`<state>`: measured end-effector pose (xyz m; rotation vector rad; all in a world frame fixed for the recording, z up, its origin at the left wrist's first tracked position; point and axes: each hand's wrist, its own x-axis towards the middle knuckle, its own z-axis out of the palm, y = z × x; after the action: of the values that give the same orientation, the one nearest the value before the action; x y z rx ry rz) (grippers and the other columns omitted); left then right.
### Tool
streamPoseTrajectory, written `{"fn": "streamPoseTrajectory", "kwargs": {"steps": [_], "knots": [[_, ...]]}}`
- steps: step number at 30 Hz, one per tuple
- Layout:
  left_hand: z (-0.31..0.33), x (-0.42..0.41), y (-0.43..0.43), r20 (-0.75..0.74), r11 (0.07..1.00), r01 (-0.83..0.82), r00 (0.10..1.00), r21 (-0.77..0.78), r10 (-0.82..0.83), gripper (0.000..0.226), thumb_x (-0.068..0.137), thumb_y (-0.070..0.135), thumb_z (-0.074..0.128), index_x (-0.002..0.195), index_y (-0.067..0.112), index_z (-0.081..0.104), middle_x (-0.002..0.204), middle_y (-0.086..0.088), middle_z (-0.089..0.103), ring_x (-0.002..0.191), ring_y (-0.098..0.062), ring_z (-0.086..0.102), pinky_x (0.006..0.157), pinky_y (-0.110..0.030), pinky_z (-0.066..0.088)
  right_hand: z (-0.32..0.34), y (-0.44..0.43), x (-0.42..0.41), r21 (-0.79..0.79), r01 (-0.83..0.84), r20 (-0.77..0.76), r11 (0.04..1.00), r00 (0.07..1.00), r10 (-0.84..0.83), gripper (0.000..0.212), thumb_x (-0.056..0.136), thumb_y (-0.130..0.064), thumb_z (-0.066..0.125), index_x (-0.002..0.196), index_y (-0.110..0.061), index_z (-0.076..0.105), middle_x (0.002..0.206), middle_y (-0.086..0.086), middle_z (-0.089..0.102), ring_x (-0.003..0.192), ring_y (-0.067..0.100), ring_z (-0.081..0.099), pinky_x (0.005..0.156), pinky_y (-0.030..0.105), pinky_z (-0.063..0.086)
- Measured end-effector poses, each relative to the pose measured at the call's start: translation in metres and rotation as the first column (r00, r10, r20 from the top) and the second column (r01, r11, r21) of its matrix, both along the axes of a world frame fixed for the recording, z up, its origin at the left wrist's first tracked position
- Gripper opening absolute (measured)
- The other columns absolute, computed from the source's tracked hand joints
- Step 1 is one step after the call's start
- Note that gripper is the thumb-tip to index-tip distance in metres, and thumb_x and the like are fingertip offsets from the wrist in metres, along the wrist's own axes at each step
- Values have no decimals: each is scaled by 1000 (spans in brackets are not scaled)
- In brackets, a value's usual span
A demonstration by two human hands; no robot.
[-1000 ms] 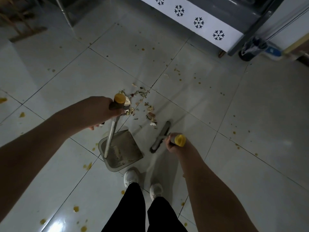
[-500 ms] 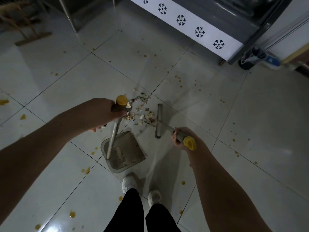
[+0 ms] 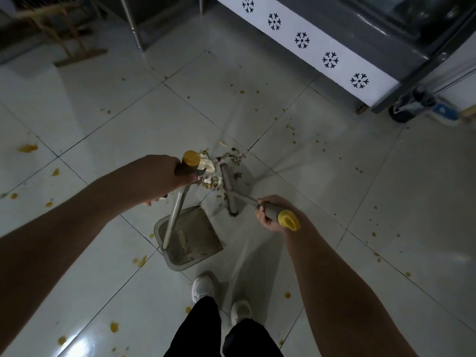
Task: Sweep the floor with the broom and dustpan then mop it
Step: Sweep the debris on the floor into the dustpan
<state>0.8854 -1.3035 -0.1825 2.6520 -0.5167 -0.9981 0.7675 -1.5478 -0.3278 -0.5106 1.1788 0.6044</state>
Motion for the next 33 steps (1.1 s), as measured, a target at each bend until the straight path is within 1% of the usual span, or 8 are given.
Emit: {"fn": "streamPoseTrajectory", "kwargs": {"steps": [3,6,10,12,18,24,28,33], "knots": [[3,8,-5,-6,999,-44,999,-13,44,35,84,55,49,76,21,53,48,1,46,29,-4,40,30,-12,35,4,-10,19,-112,-208,-26,972,978,206,35,100,-20,37,70,-4,44,39,7,48,26,13,49,28,16,40],[5,17,-14,-9,998,-69,998,0,69,33,86,54,49,75,22,51,48,1,46,32,-6,41,31,-14,36,2,-30,26,-314,-410,-68,856,910,410,34,100,-17,41,69,-3,46,42,5,47,26,10,46,30,14,36],[6,29,-41,3,993,-117,993,13,117,29,87,52,49,74,26,48,50,1,48,33,-6,42,30,-13,36,-10,-73,36,-536,-473,-78,699,852,517,18,89,-19,59,77,-6,56,62,4,57,44,11,53,45,23,42],[7,35,-58,-3,988,-152,988,21,152,28,87,51,49,74,27,47,50,1,47,32,-5,42,31,-14,36,-13,-98,51,-547,-538,-124,642,810,573,20,89,-20,61,79,-3,56,63,8,58,47,15,53,48,26,42],[3,49,-131,-6,946,-319,947,54,320,29,87,53,48,73,28,46,50,0,49,33,-6,44,31,-15,38,-30,-188,102,-647,-685,-252,336,608,753,36,82,-22,71,104,5,60,62,12,62,34,15,56,34,15,41],[6,44,-192,128,927,-368,925,77,357,29,89,49,48,72,26,43,50,5,49,27,1,42,28,-6,28,-44,-258,139,-666,-721,-329,190,513,793,22,83,-17,69,69,-3,59,41,3,58,35,13,54,36,13,38],[7,40,-214,128,903,-424,902,74,413,28,88,50,48,85,22,48,50,7,48,29,1,41,28,-6,29,-49,-284,164,-667,-722,-323,185,503,801,19,82,-11,68,69,-2,58,50,8,60,41,17,56,40,16,41],[6,48,-233,67,889,-458,888,13,456,27,88,49,48,85,23,49,52,6,50,24,3,43,27,-5,29,-44,-308,190,-671,-729,-336,139,465,819,28,86,-11,64,61,0,57,31,3,52,35,15,53,38,16,40]]}}
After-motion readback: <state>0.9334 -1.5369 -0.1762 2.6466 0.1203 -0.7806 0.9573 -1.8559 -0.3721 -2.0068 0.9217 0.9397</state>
